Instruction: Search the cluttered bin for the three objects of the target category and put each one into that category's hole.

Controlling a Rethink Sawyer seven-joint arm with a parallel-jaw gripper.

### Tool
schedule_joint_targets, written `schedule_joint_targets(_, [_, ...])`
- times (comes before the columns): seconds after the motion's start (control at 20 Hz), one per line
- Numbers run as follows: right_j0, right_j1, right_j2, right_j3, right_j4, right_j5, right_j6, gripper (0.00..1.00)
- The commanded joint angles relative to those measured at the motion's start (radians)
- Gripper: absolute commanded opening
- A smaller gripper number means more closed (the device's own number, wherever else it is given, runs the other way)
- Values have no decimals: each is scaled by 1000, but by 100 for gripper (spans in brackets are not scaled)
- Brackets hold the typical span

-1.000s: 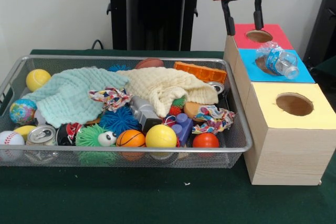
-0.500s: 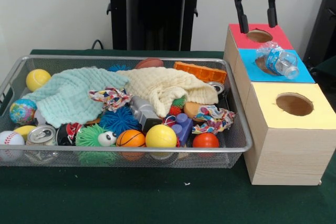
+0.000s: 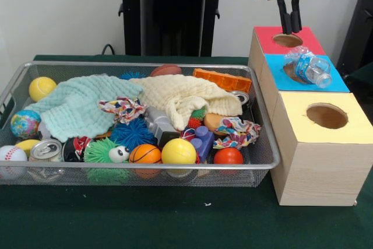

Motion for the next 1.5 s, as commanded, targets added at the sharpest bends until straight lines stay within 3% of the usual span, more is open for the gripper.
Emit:
schedule_joint_targets(0.05, [-9, -6, 19, 2, 62, 60, 244, 0])
schedule_joint_targets(0.45, [-1, -16, 8, -2, 89, 104, 235, 0])
schedule_joint_targets(0.75, [-30, 11, 87, 34, 123, 87, 270, 0])
schedule_joint_targets(1.2, [-43, 34, 118, 50, 128, 59, 268, 0])
schedule_joint_targets(1.5, [-9, 91, 59, 47, 83, 19, 224, 0])
